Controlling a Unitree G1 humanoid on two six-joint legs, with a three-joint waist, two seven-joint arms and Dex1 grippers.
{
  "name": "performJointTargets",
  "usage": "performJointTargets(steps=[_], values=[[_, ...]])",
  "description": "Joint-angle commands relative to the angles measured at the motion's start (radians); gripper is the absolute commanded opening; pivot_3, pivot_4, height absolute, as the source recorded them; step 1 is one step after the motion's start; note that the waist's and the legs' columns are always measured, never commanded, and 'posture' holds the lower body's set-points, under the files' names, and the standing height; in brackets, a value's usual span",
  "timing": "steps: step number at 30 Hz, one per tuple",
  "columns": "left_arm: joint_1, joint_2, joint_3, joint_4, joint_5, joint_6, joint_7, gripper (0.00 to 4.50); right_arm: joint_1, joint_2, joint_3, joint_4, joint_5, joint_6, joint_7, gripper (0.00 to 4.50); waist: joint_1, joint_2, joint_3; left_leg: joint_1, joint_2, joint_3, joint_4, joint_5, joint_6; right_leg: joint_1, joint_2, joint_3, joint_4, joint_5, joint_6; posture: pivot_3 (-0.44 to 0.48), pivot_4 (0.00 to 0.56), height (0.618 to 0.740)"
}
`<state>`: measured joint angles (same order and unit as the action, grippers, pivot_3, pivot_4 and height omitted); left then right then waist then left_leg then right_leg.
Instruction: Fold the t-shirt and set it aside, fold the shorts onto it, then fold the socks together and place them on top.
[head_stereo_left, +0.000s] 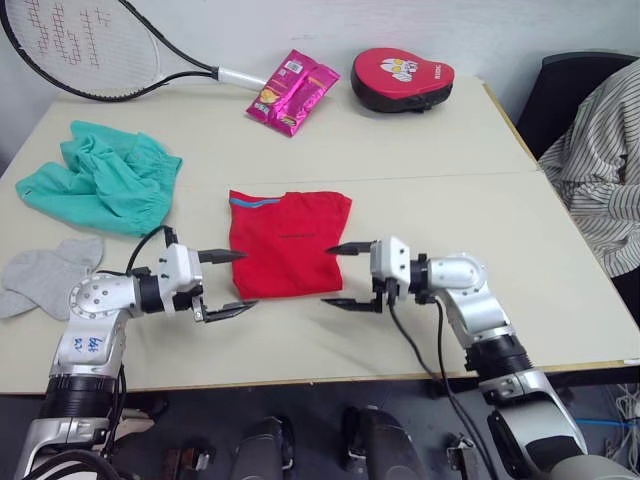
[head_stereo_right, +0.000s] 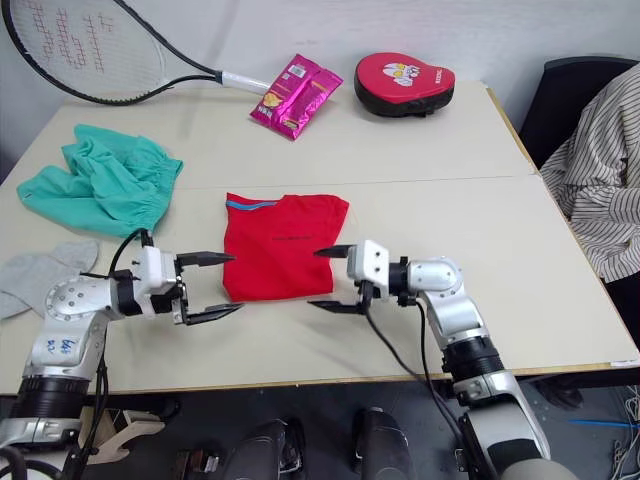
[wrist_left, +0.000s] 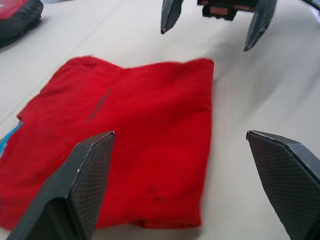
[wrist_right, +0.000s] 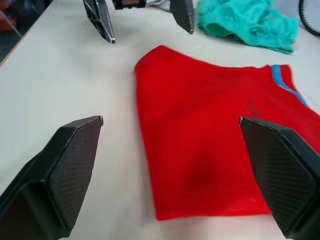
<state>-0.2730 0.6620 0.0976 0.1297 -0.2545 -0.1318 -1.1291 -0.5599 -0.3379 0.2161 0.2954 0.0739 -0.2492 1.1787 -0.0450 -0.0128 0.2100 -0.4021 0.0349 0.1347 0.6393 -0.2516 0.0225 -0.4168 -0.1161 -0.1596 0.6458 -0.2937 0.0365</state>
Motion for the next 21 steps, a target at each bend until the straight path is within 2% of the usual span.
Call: performJointTargets(steps=[1, 4, 5, 6, 8, 15, 20, 21], values=[[0.035, 0.018, -0.035, 0.004, 0.107, -0.115, 0.051, 4.45, -0.016, 0.013, 0.034, 0.032, -0.077, -0.117, -0.085, 4.49, 0.001, 0.000, 0.000, 0.000, 0.000, 0.001, 0.000, 0.001, 0.001, 0.000, 0.000, 0.000, 0.000, 0.000, 0.000, 0.000, 0.150, 0.740], [0.018, -0.007, -0.031, 0.047, 0.153, -0.125, 0.157, 4.50, -0.062, 0.012, 0.066, 0.156, -0.183, -0.250, -0.190, 3.85, 0.008, 0.000, 0.000, 0.000, 0.001, 0.001, 0.000, 0.003, 0.003, -0.001, 0.000, 0.000, 0.000, 0.000, 0.000, 0.000, 0.150, 0.740], [0.012, -0.016, -0.035, 0.064, 0.167, -0.144, 0.181, 4.50, -0.077, 0.020, 0.065, 0.190, -0.196, -0.266, -0.224, 3.56, 0.011, 0.000, 0.000, 0.000, 0.001, 0.001, 0.000, 0.003, 0.003, -0.001, 0.000, 0.000, -0.001, 0.000, 0.000, 0.000, 0.150, 0.740], [0.006, -0.023, -0.042, 0.081, 0.182, -0.164, 0.203, 4.32, -0.091, 0.025, 0.066, 0.221, -0.210, -0.285, -0.256, 3.15, 0.013, 0.000, 0.000, 0.000, 0.001, 0.002, 0.000, 0.003, 0.003, -0.001, 0.000, 0.000, -0.001, 0.000, 0.000, 0.000, 0.150, 0.740], [0.003, -0.038, -0.056, 0.099, 0.188, -0.179, 0.221, 3.92, -0.108, 0.026, 0.078, 0.261, -0.229, -0.316, -0.278, 2.50, 0.015, 0.000, 0.000, 0.000, 0.001, 0.002, 0.000, 0.003, 0.003, -0.001, 0.000, 0.000, -0.001, 0.000, 0.000, 0.000, 0.150, 0.740], [0.008, -0.034, -0.098, 0.117, 0.212, -0.189, 0.233, 1.74, -0.079, -0.006, 0.098, 0.250, -0.227, -0.321, -0.264, 0.11, 0.017, -0.001, 0.000, 0.000, 0.001, 0.003, 0.000, 0.003, 0.003, -0.001, 0.000, 0.000, -0.001, 0.000, 0.000, 0.000, 0.150, 0.740], [0.037, -0.021, -0.098, 0.097, 0.187, -0.176, 0.221, 0.20, 0.002, -0.040, 0.104, 0.101, -0.202, -0.249, -0.232, 0.00, 0.017, -0.001, -0.001, 0.001, 0.002, 0.003, 0.001, 0.001, 0.005, 0.000, 0.000, 0.000, -0.001, 0.000, 0.000, 0.000, 0.150, 0.740], [0.054, -0.015, -0.096, 0.078, 0.175, -0.169, 0.210, 0.03, 0.030, -0.048, 0.103, 0.049, -0.190, -0.220, -0.225, 0.00, 0.017, -0.001, -0.001, 0.001, 0.002, 0.003, 0.000, 0.001, 0.005, 0.000, 0.000, 0.000, -0.001, 0.000, 0.000, 0.000, 0.150, 0.740]])
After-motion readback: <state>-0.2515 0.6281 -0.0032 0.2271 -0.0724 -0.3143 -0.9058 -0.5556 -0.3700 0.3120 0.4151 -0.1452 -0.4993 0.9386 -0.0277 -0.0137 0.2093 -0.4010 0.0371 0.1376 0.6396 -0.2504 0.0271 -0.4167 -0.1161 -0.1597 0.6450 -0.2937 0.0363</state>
